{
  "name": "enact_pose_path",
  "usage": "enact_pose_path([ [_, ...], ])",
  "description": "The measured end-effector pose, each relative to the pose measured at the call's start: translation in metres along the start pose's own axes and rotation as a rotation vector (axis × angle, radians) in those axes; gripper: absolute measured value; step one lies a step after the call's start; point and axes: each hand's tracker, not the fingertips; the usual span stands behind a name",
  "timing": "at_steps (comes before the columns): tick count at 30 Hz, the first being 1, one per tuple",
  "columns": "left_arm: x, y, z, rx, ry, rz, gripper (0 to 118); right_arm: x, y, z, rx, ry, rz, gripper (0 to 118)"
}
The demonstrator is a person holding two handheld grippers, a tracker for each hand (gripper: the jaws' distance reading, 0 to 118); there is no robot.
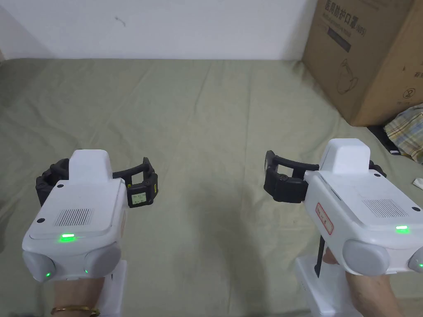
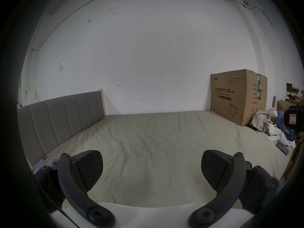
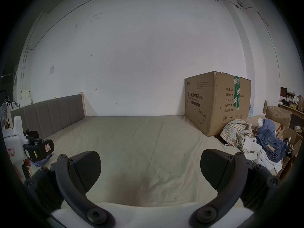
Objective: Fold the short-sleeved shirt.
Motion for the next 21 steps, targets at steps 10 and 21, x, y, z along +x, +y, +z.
enact_pose_path([
  [10,0.0009,0.0008,0.0002,0.001,-0.001,-0.002,118,0.0006,-0.002,-0.0001,-0.005,0.003,0.001,118],
  [21,0.002,0.0011,0.0009,0.003,-0.004,-0.005,118,-0.0006,-0.0006,0.0003,-0.006,0.007,0.002,118],
])
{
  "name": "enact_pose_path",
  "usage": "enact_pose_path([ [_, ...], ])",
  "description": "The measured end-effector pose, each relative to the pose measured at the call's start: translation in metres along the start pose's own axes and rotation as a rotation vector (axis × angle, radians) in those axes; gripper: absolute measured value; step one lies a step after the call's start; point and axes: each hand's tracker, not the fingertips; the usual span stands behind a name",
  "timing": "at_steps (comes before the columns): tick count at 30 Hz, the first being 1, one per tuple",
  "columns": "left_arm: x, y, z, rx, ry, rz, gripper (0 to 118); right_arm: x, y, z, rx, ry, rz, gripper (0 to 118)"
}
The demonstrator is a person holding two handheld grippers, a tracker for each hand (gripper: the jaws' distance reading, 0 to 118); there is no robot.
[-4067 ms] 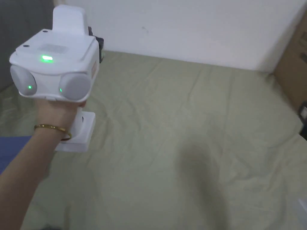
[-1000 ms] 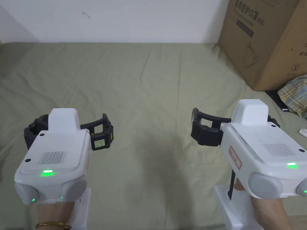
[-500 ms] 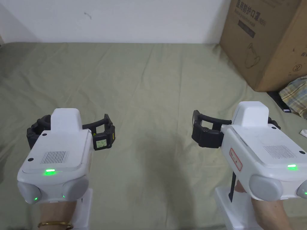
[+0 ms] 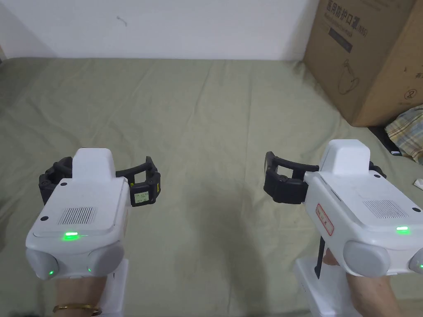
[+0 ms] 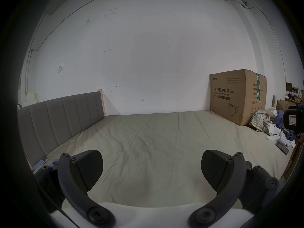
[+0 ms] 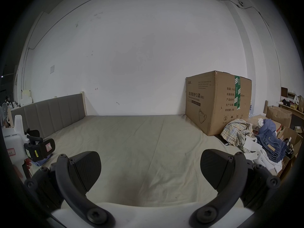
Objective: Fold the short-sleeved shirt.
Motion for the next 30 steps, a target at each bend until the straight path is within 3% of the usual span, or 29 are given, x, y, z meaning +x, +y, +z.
enact_pose_path([
  [8,0.002,0.002,0.0,-0.002,-0.009,-0.002,118,-0.001,0.008,-0.001,-0.038,-0.004,-0.02,118],
  [11,0.004,0.004,0.001,-0.015,-0.014,0.018,118,0.001,0.021,-0.007,-0.184,-0.053,-0.081,118],
  [13,0.009,0.002,0.002,-0.094,-0.002,0.039,118,0.004,0.03,-0.015,-0.328,-0.078,-0.163,118],
  [16,0.014,-0.015,0.009,-0.184,-0.06,0.099,118,0.007,0.033,-0.022,-0.508,-0.038,-0.248,117],
  [19,0.022,-0.038,0.021,-0.272,-0.084,0.11,118,0.006,0.02,-0.026,-0.648,-0.053,-0.228,116],
  [23,0.03,-0.064,0.033,-0.39,-0.12,0.147,118,-0.002,-0.008,-0.024,-0.687,-0.019,-0.223,116],
  [30,0.039,-0.095,0.037,-0.5,-0.142,0.111,118,-0.013,-0.057,-0.045,-0.81,-0.084,-0.157,115],
])
